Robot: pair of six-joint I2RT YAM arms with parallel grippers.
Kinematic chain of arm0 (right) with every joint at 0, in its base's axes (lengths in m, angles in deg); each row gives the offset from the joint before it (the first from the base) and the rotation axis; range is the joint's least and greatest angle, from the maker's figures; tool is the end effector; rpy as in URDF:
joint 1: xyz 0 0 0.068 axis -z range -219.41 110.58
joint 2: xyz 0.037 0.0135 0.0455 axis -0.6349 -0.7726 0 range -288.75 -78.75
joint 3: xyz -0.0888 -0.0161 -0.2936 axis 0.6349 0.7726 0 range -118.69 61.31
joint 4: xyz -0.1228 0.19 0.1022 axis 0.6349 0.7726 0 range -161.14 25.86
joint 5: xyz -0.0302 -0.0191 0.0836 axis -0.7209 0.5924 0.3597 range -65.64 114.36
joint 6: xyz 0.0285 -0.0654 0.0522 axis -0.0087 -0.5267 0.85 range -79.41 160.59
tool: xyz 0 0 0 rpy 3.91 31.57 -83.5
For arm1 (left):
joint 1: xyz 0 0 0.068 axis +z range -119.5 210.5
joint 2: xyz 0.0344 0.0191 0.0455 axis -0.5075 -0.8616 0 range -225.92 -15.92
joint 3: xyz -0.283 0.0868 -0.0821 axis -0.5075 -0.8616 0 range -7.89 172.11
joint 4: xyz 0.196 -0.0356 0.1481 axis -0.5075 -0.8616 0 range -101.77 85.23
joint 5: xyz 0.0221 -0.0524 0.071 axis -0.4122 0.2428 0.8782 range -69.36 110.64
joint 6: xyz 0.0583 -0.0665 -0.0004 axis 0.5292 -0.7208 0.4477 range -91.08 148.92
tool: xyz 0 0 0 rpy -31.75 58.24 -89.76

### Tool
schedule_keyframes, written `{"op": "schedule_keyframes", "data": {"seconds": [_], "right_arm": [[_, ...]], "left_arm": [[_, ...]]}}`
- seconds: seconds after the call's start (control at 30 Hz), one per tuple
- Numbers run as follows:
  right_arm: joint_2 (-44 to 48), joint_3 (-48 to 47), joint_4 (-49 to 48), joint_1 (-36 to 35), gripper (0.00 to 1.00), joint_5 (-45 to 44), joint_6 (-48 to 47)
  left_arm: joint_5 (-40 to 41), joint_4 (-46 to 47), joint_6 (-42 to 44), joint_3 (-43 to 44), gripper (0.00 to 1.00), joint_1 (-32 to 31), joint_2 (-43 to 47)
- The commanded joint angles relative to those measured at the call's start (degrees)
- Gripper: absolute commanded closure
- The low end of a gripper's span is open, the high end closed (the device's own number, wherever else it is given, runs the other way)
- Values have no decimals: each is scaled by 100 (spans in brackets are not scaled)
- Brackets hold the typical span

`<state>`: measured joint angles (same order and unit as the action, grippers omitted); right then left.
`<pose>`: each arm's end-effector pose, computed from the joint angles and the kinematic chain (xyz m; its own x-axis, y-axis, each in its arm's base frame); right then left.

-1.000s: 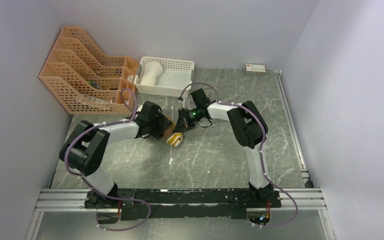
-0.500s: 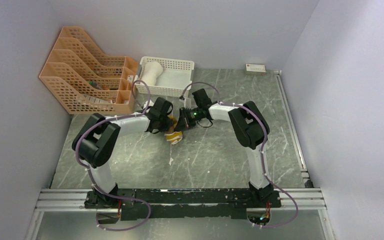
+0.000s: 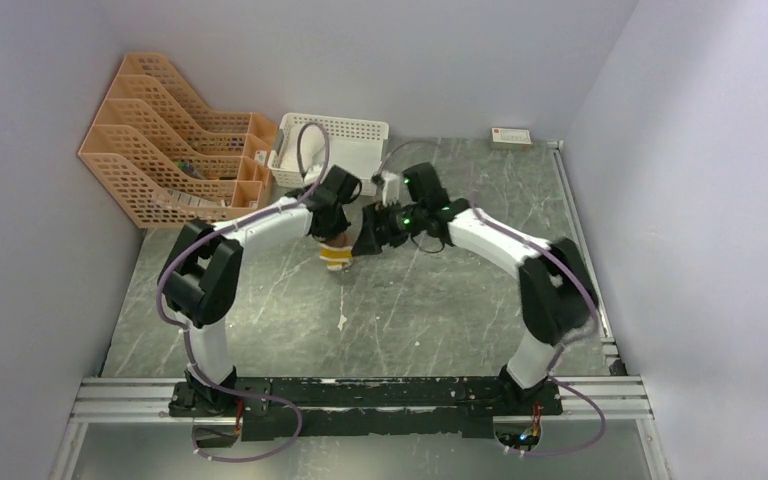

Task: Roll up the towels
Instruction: Pick up the towel at the center of the board, then place the towel in the bin.

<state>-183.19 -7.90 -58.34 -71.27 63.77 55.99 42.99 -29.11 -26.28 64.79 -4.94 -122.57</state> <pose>0.3201 0.2576 0.2191 -0.8128 -0.2636 -0.5194 -0.5732 0.5207 0.6327 0.3495 -0.2121 0.1963 -0.7025 -0.4322 -0.5655 -0.3560 0.9014 -0.2466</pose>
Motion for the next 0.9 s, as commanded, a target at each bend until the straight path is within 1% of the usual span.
{"op": "schedule_keyframes", "data": {"seconds": [0.0,0.1,0.17,0.27,0.37,0.43,0.57,0.63,0.77,0.87], "right_arm": [[1609,314,-123,282,22,-458,10],[2435,385,243,333,20,-1187,-138],[2855,560,216,334,20,-1399,-31],[3296,974,16,333,19,-1350,203],[3490,1034,334,334,19,-1224,220],[3666,1089,489,335,19,-1172,242],[3948,1151,778,332,19,-1130,211],[4017,1111,1018,330,19,-1161,112],[4156,1027,1503,334,19,-1310,-118],[4254,1036,1679,332,19,-1390,-216]], "left_arm": [[578,-623,1705,1343,93,104,62],[349,-843,2468,2342,93,217,-156],[230,-811,2914,2933,93,323,-301],[-246,-723,3348,3793,92,652,-611],[-787,-571,3756,4455,90,1008,-1051],[-1083,-511,3975,4990,89,1219,-1436],[-1502,-470,4242,5985,87,1419,-2436],[-1684,-231,4256,6117,89,1482,-2700],[-1845,644,4134,5669,90,1551,-2872],[-2020,788,3977,5737,90,1575,-3184]]}}
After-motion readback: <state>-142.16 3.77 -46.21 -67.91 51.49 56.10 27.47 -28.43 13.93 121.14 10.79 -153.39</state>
